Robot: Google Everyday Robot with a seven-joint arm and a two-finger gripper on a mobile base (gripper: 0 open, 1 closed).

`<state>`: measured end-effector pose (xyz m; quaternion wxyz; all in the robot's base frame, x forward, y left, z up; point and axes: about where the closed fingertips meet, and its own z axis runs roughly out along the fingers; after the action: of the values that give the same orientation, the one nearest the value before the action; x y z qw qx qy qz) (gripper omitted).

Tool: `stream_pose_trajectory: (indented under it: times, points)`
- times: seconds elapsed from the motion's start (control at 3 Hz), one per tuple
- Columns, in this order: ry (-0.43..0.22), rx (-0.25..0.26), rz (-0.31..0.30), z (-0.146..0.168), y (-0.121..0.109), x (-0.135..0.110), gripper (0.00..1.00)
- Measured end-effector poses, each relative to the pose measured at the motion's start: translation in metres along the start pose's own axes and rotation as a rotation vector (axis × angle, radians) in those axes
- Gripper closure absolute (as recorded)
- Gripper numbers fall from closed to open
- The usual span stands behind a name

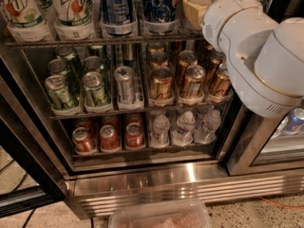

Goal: Pick blue plastic bottle from top shelf of fridge

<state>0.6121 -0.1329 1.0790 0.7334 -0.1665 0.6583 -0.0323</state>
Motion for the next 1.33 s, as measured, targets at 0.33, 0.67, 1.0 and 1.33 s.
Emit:
stream_pose_trajectory:
  times: [0.33,0.67,1.0,1.33]
  points:
    - [0.0,0.0,0.0,0.0,0.0,-0.0001,1.0]
    - [-0.003,0.004,0.008,-0.0018,-0.0003,-0.0011,1.0]
    - [-0.02,0.017,0.039,-0.0059,-0.0033,-0.0046,1.0]
    - [-0.03,0.034,0.06,-0.0089,-0.0072,-0.0047,1.0]
